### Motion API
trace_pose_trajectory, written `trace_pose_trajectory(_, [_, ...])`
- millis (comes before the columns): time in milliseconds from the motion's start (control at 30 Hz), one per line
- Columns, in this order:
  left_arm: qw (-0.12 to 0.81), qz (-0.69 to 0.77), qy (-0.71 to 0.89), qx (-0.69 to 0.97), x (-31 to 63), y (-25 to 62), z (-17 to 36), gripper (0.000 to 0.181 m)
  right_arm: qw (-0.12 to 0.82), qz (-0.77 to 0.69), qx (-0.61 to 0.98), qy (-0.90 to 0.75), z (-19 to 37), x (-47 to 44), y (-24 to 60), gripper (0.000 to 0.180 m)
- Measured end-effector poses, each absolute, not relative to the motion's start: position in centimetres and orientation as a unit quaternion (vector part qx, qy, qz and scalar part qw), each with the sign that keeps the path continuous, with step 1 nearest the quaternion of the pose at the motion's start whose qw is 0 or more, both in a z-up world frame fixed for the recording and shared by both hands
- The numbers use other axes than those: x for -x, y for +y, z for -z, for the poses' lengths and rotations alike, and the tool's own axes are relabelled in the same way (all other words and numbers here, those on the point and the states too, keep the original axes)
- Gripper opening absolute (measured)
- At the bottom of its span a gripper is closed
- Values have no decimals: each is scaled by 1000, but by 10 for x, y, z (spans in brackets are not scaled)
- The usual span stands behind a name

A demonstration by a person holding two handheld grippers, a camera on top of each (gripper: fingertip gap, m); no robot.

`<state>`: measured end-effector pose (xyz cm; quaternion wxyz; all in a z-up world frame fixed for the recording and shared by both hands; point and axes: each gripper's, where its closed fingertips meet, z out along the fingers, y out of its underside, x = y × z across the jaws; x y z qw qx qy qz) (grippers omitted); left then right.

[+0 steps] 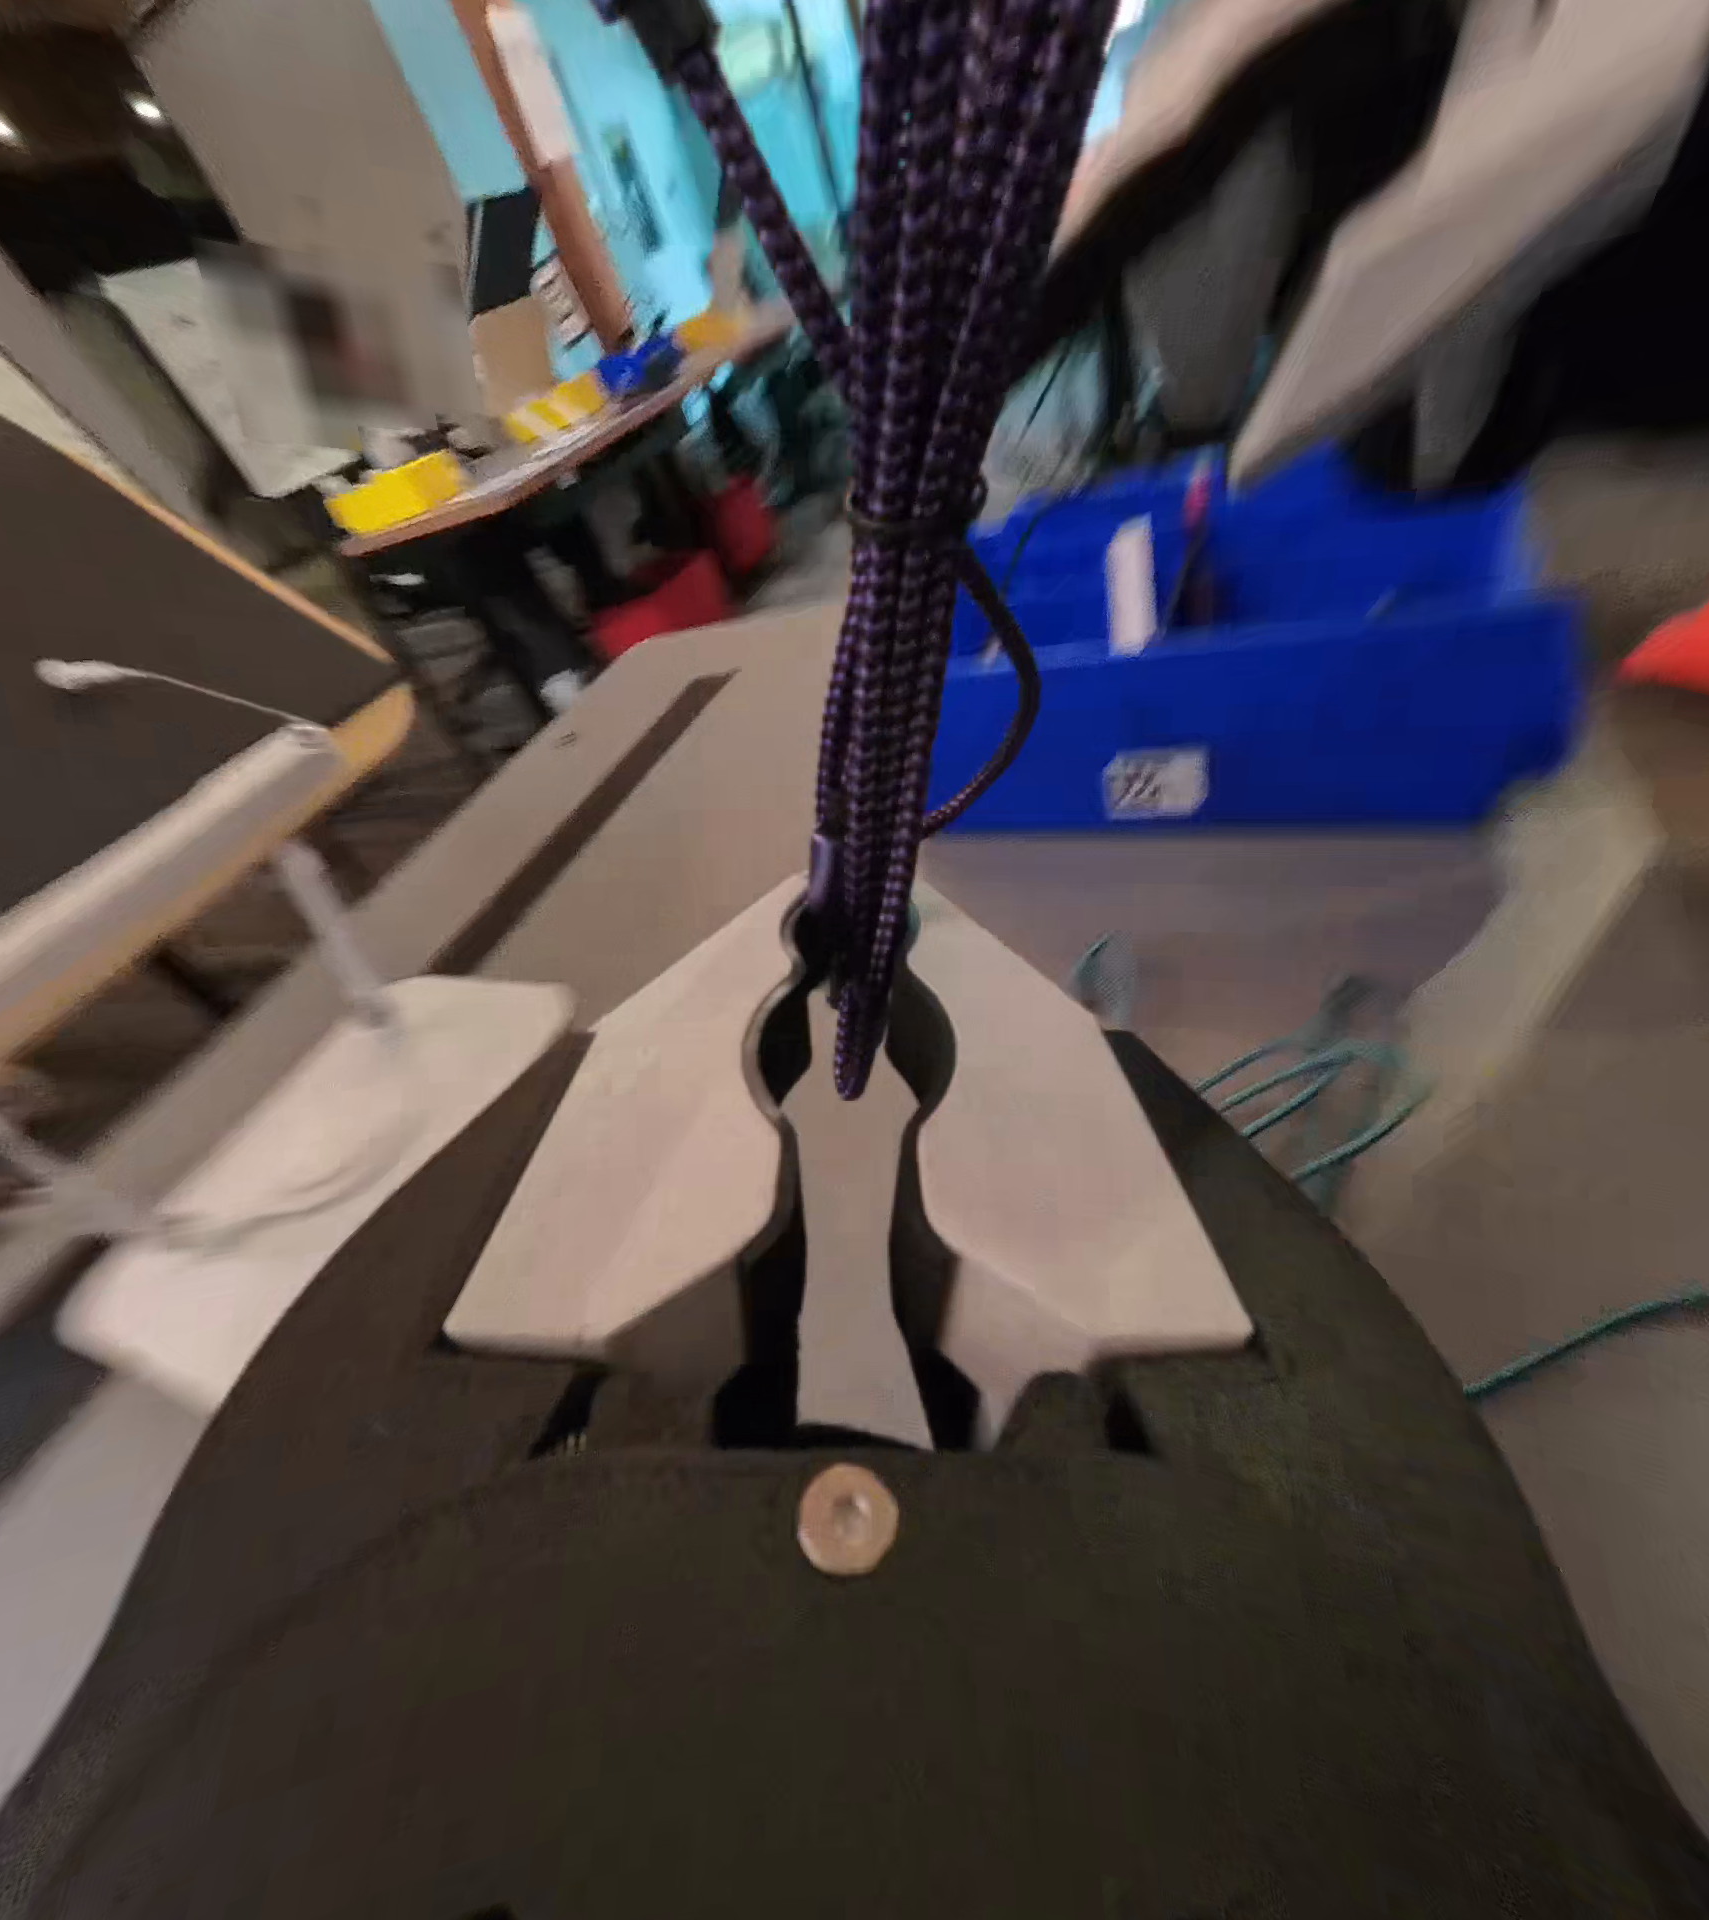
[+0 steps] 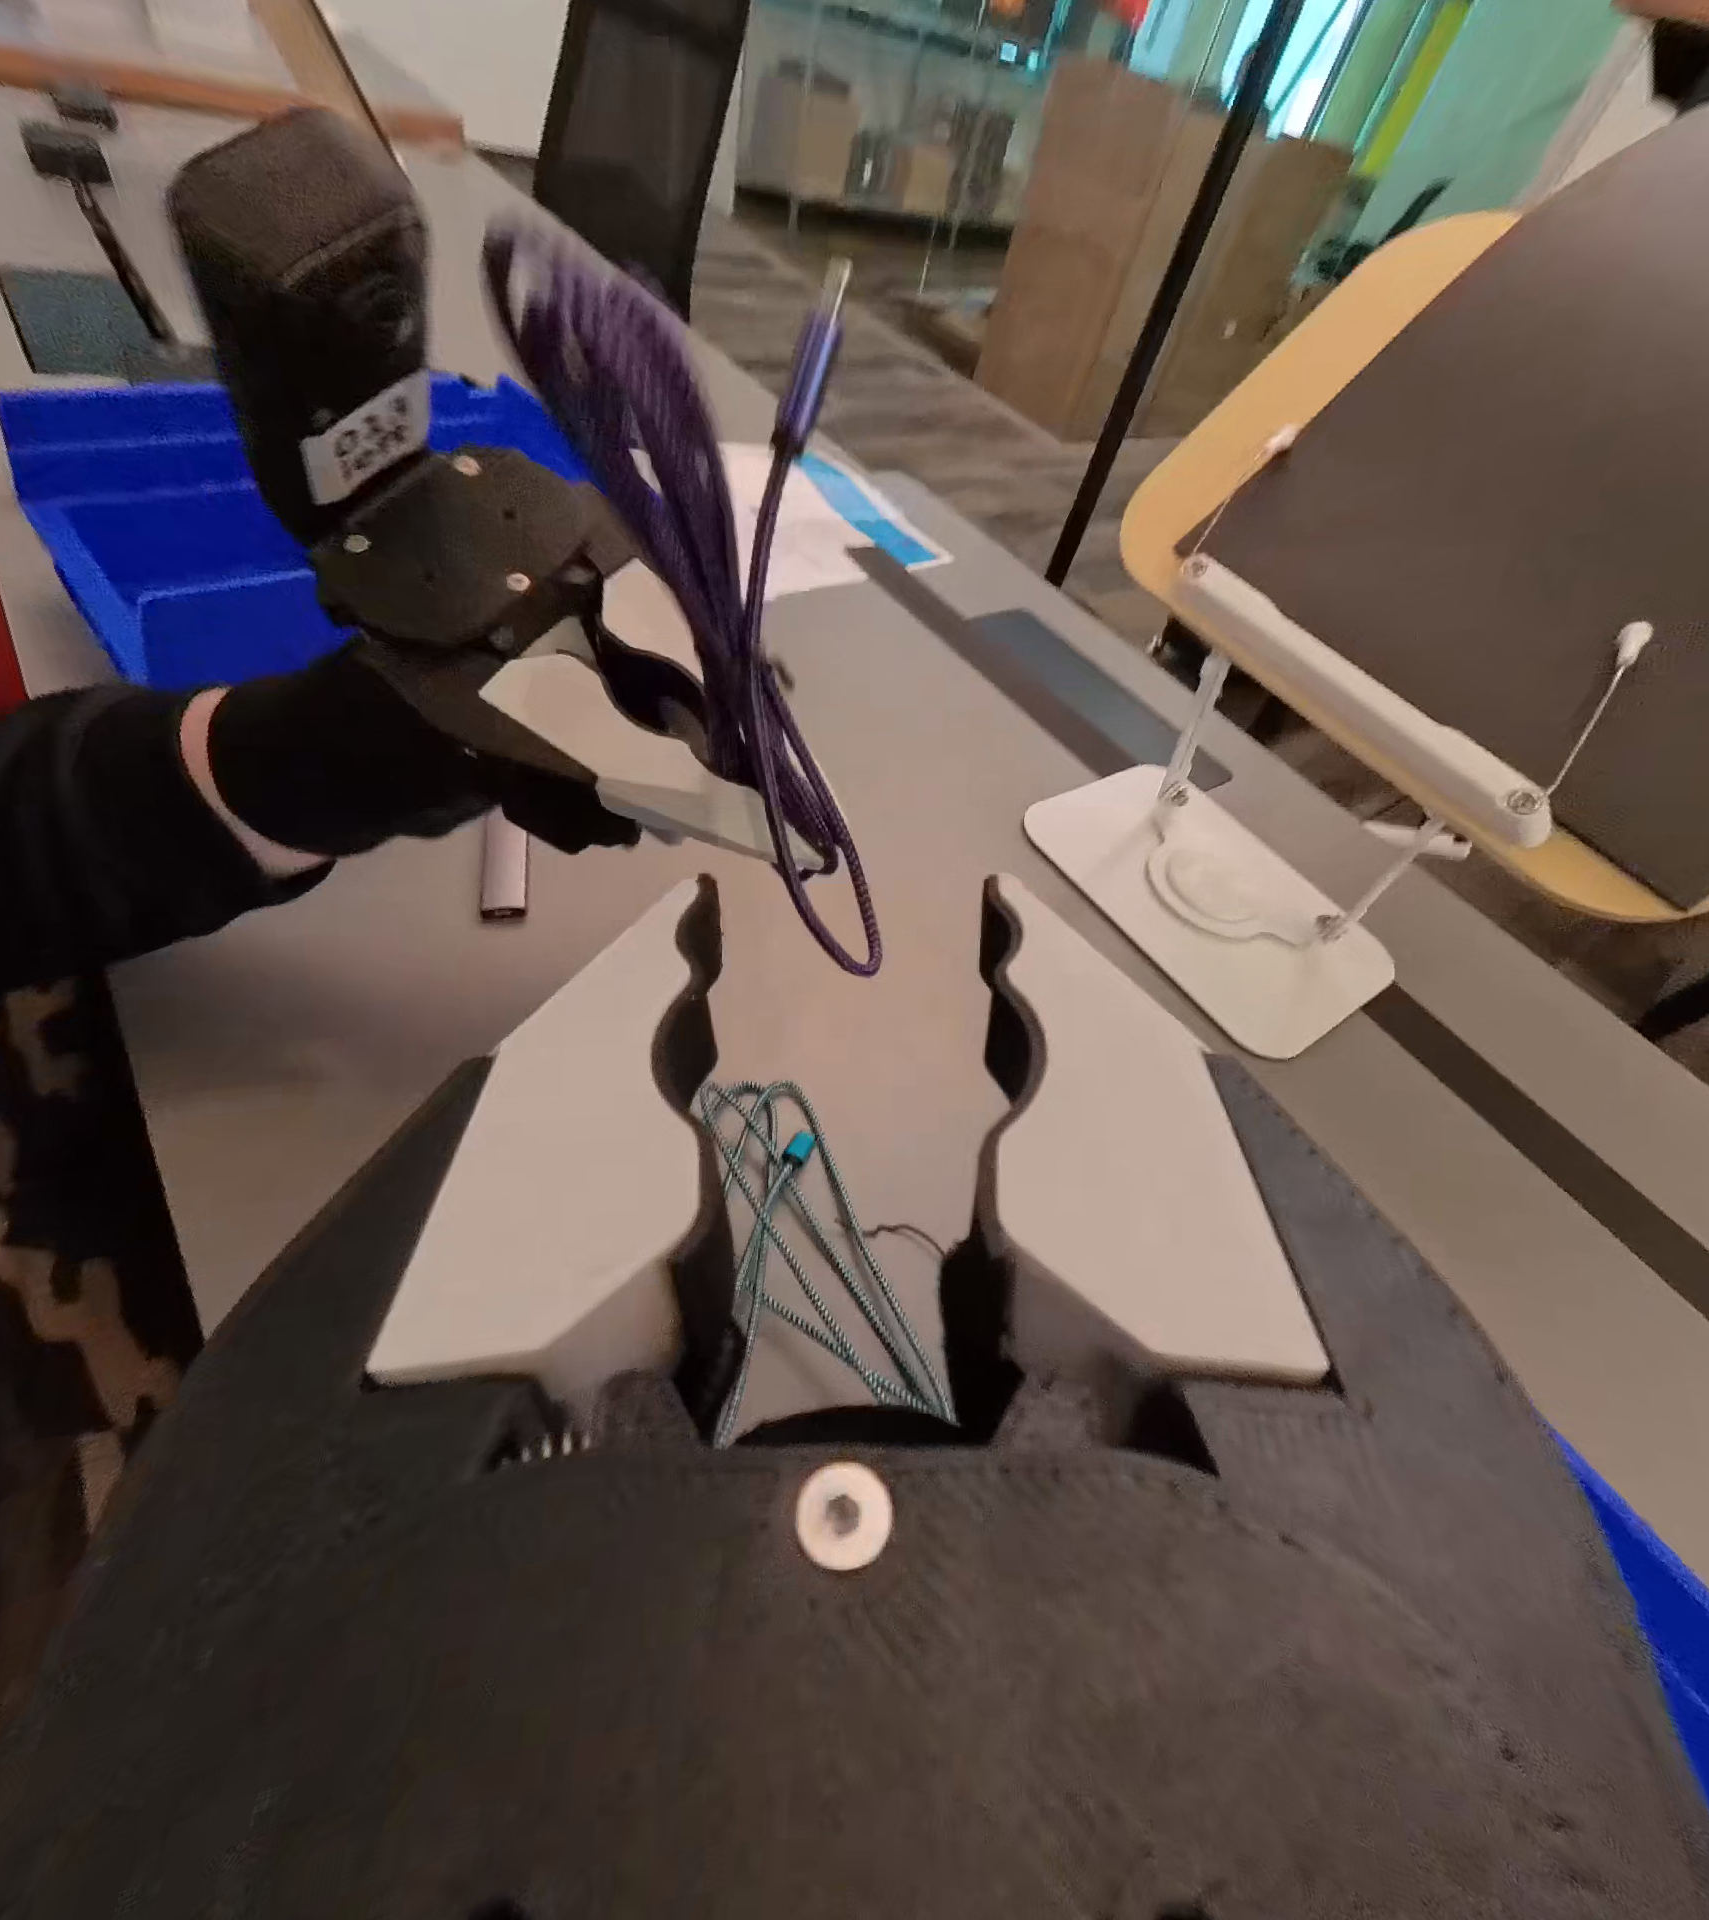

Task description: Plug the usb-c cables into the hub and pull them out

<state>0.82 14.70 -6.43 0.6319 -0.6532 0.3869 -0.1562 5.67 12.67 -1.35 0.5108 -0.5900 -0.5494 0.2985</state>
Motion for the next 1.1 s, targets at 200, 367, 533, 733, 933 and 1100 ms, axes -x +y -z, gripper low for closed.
trace_pose_trajectory(200, [594, 498, 267, 573, -24, 128, 36, 5, 557, -324, 556, -524, 8, -34, 117, 63])
trace_pose_trajectory(367, [576, 554, 244, 550, -40, 126, 41, 6, 587, -280, 565, -508, 4, -7, 125, 100])
trace_pose_trajectory(533, [617, 430, 265, 604, -54, 139, 60, 5, 542, -226, 599, -544, 25, 8, 132, 69])
trace_pose_trajectory(733, [633, 379, 281, 614, -63, 140, 71, 11, 517, -239, 610, -551, 44, 7, 136, 6])
trace_pose_trajectory(933, [629, 385, 261, 623, -39, 149, 74, 40, 560, -200, 608, -527, 7, -47, 145, 7])
trace_pose_trajectory(1100, [647, 388, 204, 624, -9, 161, 73, 17, 498, -46, 640, -584, 6, -157, 164, 5])
